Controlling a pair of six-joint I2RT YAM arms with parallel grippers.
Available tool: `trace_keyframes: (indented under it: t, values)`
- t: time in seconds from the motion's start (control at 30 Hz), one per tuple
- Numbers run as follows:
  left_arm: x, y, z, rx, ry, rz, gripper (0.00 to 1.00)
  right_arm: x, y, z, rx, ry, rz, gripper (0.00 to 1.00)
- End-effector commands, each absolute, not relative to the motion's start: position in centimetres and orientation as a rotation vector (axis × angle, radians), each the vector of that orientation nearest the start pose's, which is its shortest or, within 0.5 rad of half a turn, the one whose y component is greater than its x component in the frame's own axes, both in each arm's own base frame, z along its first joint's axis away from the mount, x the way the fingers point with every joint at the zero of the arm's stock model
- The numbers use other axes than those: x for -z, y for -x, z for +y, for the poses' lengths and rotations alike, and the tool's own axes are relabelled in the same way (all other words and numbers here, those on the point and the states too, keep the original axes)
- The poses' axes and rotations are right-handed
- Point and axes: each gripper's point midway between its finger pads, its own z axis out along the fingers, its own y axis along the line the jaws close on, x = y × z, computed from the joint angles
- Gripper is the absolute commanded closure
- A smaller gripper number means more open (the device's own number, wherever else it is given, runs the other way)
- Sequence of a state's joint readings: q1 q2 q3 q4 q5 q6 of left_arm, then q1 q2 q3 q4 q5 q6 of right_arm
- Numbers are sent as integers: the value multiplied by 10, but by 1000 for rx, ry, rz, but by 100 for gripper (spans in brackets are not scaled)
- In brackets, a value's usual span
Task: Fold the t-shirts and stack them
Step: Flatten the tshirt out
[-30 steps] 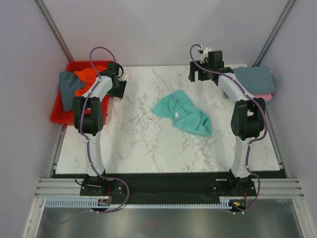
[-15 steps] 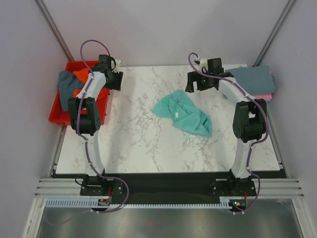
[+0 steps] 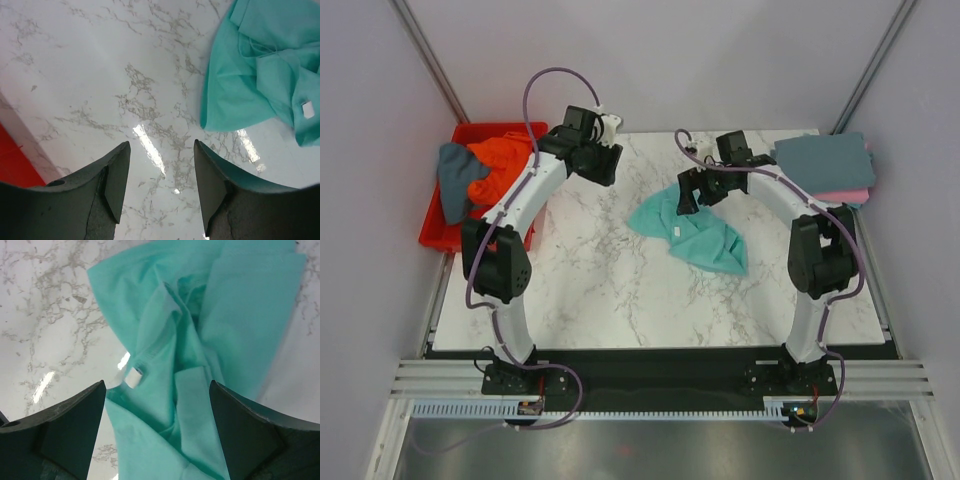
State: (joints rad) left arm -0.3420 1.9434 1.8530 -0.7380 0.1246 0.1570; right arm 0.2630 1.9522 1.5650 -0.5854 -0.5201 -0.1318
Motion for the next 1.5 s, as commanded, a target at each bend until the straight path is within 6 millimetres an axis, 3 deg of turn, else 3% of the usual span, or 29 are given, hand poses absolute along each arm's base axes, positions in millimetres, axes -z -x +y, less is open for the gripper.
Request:
trace_keyframes:
  t: [0.0, 0.17, 0.3, 0.43, 0.53, 0.57, 0.6, 0.67, 0.7, 0.73, 0.77, 0.83, 0.87, 0.93, 0.97, 1.0, 1.07, 1.1, 1.2, 1.3, 1.4, 1.47]
  values:
    - [-193, -458, -156, 219, -532, 2351, 39, -136, -429, 227, -737, 811, 2281, 7]
    - [-194, -452, -137, 178, -494, 2359, 39, -114, -433, 254, -756, 851, 2309, 8]
    - [-200, -446, -124, 145, -463, 2354, 39, -90, -444, 259, -750, 824, 2360, 9]
    - [-215, -440, -118, 128, -456, 2320, 38, -80, -457, 257, -693, 814, 2373, 10]
    - [-218, -437, -113, 117, -451, 2316, 38, -80, -468, 257, -659, 802, 2362, 34]
    - [-218, -436, -111, 113, -448, 2317, 38, -83, -472, 258, -653, 796, 2354, 47]
    - [-213, -434, -110, 109, -449, 2327, 38, -93, -476, 259, -636, 792, 2331, 67]
    - [-214, -432, -107, 106, -442, 2322, 38, -109, -481, 257, -602, 800, 2294, 92]
    - [-211, -430, -105, 104, -440, 2330, 38, -128, -485, 253, -557, 808, 2251, 99]
    - [-212, -431, -101, 104, -425, 2328, 38, -139, -485, 250, -535, 818, 2235, 100]
    - [-212, -432, -99, 110, -409, 2330, 38, -165, -491, 250, -512, 829, 2179, 100]
    - [-214, -434, -94, 137, -359, 2332, 38, -199, -491, 244, -458, 875, 2130, 100]
    - [-216, -435, -92, 149, -339, 2327, 38, -240, -499, 245, -429, 873, 2041, 100]
    - [-219, -437, -88, 174, -278, 2330, 39, -285, -500, 240, -383, 852, 1965, 100]
    - [-218, -438, -87, 181, -256, 2333, 39, -322, -500, 239, -370, 833, 1882, 100]
    - [-221, -437, -87, 189, -242, 2324, 39, -357, -494, 238, -362, 819, 1800, 100]
    - [-226, -434, -90, 216, -255, 2308, 40, -402, -486, 234, -346, 773, 1697, 100]
    - [-229, -434, -91, 219, -256, 2301, 40, -438, -471, 227, -335, 741, 1618, 100]
    - [-240, -428, -93, 254, -219, 2278, 41, -508, -445, 220, -324, 668, 1443, 100]
    - [-251, -424, -93, 258, -220, 2246, 41, -551, -419, 208, -320, 604, 1350, 100]
    - [-259, -420, -90, 264, -205, 2226, 42, -573, -400, 194, -312, 540, 1318, 100]
    - [-260, -416, -91, 284, -196, 2214, 42, -571, -387, 187, -299, 545, 1321, 100]
